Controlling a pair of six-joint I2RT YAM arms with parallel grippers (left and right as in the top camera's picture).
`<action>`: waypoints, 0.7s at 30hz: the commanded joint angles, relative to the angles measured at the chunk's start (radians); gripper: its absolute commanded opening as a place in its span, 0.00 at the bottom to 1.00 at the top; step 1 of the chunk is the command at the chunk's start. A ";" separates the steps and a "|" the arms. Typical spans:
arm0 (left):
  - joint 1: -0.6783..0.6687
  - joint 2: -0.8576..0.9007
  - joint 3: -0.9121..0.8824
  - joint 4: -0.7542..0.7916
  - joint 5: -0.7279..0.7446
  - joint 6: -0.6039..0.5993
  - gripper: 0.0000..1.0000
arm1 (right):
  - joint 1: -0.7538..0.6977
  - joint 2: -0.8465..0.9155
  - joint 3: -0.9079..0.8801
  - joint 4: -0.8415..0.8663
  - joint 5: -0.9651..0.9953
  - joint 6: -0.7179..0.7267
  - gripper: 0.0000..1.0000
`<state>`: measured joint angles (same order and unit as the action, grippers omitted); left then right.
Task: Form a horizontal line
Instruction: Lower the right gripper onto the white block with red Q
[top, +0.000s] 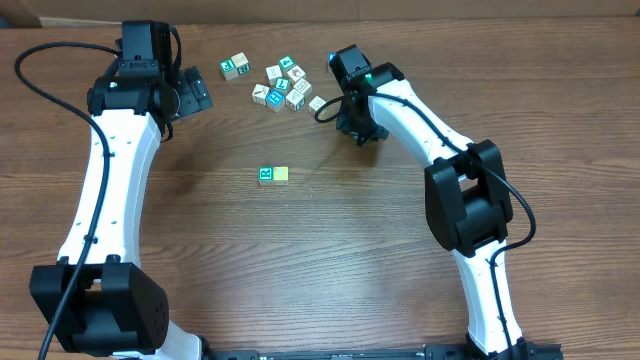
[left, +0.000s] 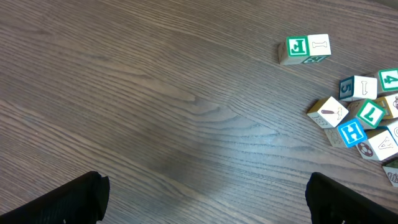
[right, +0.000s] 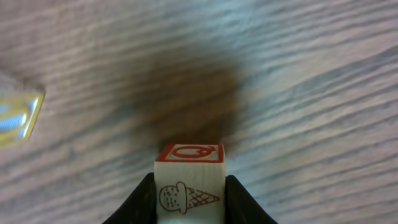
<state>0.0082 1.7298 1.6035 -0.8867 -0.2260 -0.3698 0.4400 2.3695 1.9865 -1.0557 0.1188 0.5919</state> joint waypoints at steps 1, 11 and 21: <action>-0.002 0.003 0.002 0.001 -0.017 0.004 1.00 | 0.000 -0.002 0.029 -0.025 -0.174 -0.051 0.26; -0.002 0.003 0.002 0.001 -0.017 0.004 1.00 | 0.004 -0.002 0.029 -0.134 -0.307 -0.070 0.29; -0.002 0.003 0.002 0.001 -0.017 0.004 1.00 | 0.004 -0.002 0.029 -0.148 -0.300 -0.070 0.53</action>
<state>0.0082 1.7298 1.6035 -0.8867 -0.2260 -0.3698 0.4400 2.3695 1.9972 -1.2049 -0.1703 0.5209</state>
